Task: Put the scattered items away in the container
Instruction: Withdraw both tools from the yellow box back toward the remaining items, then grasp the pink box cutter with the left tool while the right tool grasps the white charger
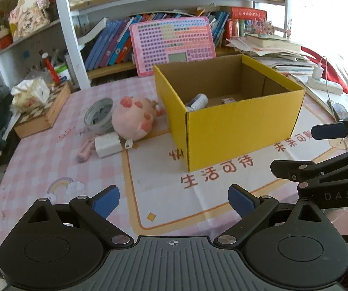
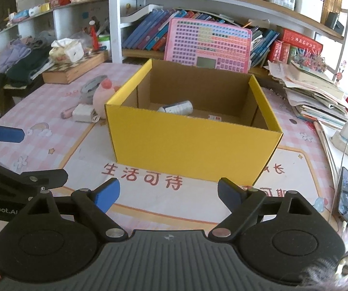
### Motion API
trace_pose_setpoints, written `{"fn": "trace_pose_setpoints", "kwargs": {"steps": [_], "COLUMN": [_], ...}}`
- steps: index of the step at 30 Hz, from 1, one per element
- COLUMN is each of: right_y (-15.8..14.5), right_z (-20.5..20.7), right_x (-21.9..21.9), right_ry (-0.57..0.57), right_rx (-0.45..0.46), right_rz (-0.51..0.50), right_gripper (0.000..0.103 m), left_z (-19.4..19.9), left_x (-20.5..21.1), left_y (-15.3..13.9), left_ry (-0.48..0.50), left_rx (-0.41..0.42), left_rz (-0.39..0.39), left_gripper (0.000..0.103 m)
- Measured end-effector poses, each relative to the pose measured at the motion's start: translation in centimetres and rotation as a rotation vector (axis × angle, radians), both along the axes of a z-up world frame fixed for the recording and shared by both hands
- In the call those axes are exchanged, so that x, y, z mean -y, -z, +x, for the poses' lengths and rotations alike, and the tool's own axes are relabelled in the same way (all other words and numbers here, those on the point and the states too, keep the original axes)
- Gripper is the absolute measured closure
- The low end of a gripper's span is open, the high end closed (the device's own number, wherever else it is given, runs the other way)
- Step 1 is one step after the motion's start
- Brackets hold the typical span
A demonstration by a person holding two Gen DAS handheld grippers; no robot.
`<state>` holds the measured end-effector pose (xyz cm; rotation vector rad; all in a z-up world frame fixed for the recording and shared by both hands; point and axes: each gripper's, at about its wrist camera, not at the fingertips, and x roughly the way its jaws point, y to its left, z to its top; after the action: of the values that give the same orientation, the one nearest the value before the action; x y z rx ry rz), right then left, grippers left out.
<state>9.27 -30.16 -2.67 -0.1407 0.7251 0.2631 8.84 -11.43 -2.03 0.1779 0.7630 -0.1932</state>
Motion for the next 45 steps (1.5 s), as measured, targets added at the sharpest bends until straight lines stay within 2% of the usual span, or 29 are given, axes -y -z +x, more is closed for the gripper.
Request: {"fn": "trace_pose_setpoints", "kwargs": {"steps": [11, 16, 29, 39, 45], "right_y": [1.1, 1.0, 0.6, 1.0, 1.3], "right_z": [0.8, 1.3, 3.6, 5.7, 7.3], "right_x": [-3.1, -5.5, -12.7, -17.5, -19.0], "right_ry": [-0.017, -0.035, -0.108, -0.15, -0.12], "right_rx": [-0.058, -0.063, -0.058, -0.068, -0.068], "right_rz": [-0.016, -0.013, -0.016, -0.004, 0.029], "right_gripper": [0.015, 0.015, 0.015, 0.015, 0.017], "left_z": [0.6, 1.3, 3.3, 5.3, 6.9], "left_x": [-3.0, -5.6, -12.3, -16.8, -18.3], "left_y": [1.2, 0.8, 0.8, 0.8, 0.7], "left_ry": [-0.024, -0.062, -0.117, -0.137, -0.098], "left_rx": [-0.054, -0.031, -0.046, -0.041, -0.017], "left_rz": [-0.005, 0.009, 0.013, 0.013, 0.026], "left_gripper": [0.005, 0.005, 0.005, 0.005, 0.005]}}
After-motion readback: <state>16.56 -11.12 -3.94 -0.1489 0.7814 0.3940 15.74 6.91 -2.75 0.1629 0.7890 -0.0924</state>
